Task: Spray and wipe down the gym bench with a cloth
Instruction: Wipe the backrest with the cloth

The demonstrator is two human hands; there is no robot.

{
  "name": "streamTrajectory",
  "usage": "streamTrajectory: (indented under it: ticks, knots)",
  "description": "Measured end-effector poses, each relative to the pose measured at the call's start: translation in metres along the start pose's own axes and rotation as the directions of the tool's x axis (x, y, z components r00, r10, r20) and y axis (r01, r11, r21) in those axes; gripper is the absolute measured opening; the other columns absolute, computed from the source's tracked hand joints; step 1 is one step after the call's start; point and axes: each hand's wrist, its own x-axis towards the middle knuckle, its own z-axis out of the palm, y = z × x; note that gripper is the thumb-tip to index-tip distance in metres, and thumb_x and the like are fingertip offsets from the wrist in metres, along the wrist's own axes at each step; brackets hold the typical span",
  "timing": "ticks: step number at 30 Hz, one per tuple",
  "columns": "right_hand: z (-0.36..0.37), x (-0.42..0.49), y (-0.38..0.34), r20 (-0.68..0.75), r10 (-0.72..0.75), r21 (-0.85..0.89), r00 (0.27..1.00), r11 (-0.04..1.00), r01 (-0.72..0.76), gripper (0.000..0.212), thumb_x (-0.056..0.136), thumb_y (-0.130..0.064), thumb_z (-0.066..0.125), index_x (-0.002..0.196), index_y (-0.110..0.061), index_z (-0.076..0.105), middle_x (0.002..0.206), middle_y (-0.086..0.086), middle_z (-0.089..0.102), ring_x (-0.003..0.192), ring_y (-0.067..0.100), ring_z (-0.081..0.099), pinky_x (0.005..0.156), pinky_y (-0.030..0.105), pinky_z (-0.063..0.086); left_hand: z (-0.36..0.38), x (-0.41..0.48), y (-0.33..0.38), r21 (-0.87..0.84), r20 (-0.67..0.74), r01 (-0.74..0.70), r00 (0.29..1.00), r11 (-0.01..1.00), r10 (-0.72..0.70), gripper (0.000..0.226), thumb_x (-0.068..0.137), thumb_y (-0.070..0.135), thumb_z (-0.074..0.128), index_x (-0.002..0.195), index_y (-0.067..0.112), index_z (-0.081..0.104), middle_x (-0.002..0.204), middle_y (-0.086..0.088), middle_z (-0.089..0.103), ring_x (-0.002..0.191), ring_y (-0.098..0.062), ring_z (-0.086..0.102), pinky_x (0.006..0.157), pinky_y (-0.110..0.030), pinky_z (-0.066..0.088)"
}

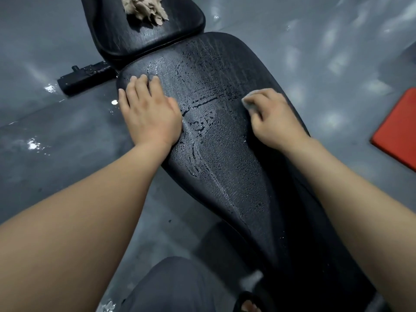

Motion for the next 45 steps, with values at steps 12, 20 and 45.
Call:
streamTrajectory:
  ticks: [12,20,45]
  knots:
    - [-0.010,-0.008,0.027,-0.063,0.141,-0.032,0.988,0.989,-0.143,0.042,0.096,-0.023,0.042,0.130,-0.022,0.066,0.139,0.002,0.057,0.123,0.025,0.055,0.104,0.031,0.045,-0.002,-0.001,-0.002,-0.034,0.000,0.009,1.000,0.999,-0.009,0.054,0.091,0.035,0.036,0.139,0.016,0.054,0.150,-0.012,0.047,0.145,-0.031,0.034,0.124,-0.050,0.015]
    - [-0.013,-0.007,0.041,-0.090,0.164,0.014,0.982,0.986,-0.163,0.033,0.102,-0.022,0.052,0.130,-0.019,0.068,0.135,0.005,0.059,0.120,0.026,0.057,0.102,0.015,0.034,-0.001,-0.001,-0.003,-0.040,0.007,0.009,1.000,0.999,-0.009,0.053,0.092,0.034,0.038,0.139,0.015,0.055,0.151,-0.012,0.046,0.145,-0.032,0.034,0.124,-0.050,0.016]
    - [-0.012,-0.012,-0.009,0.052,-0.162,-0.070,0.985,0.984,0.166,0.043,0.097,-0.034,0.040,0.129,-0.027,0.068,0.126,0.001,0.063,0.113,0.028,0.058,0.097,0.043,0.050,0.000,-0.002,-0.002,-0.055,0.006,-0.002,1.000,0.998,0.003,0.054,0.091,0.033,0.036,0.138,0.014,0.054,0.151,-0.012,0.046,0.146,-0.032,0.033,0.125,-0.049,0.014]
